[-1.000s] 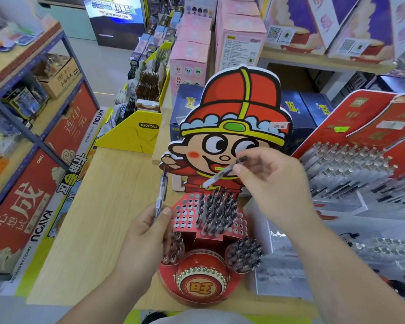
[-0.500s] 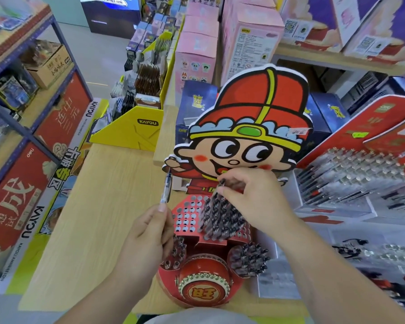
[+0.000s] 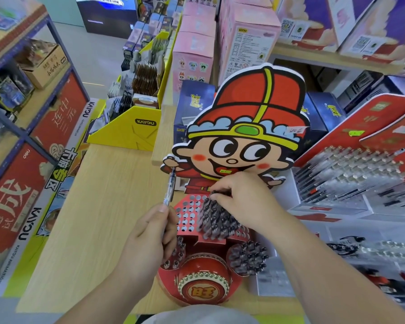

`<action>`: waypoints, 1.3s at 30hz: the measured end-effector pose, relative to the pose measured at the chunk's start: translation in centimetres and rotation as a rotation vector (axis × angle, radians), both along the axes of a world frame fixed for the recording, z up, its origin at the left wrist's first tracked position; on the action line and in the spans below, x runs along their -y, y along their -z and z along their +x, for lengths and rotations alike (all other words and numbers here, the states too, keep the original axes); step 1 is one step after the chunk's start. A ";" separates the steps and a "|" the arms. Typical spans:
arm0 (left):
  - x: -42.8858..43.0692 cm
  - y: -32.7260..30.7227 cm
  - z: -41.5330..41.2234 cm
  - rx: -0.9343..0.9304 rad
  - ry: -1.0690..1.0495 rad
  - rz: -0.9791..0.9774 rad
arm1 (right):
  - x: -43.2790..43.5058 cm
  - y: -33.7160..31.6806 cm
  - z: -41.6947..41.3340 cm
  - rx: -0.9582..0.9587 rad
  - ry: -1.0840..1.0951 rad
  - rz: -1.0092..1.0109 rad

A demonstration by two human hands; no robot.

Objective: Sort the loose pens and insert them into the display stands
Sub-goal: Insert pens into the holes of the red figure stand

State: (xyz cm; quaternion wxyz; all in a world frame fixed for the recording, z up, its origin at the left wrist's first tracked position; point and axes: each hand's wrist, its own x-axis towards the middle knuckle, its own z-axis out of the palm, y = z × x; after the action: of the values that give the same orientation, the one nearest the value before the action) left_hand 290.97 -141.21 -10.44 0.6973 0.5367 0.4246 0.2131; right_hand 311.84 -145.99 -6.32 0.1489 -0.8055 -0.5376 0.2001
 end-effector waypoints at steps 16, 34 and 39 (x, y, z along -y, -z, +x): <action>0.3 -2.5 -0.2 0.021 0.141 0.123 | 2.1 -2.7 -0.6 -0.173 0.117 0.279; 1.8 -5.2 1.1 0.014 0.277 0.425 | 6.0 -3.4 -3.2 -0.846 0.120 0.466; 1.7 -5.5 0.9 -0.036 0.189 0.480 | 5.9 -3.0 -3.4 -0.803 0.081 0.419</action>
State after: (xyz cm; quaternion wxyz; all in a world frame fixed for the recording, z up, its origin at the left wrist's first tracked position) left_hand 291.89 -142.94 -4.97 0.5591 0.7279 0.3221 0.2319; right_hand 308.46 -151.85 -3.31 0.5132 -0.6369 -0.4341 0.3776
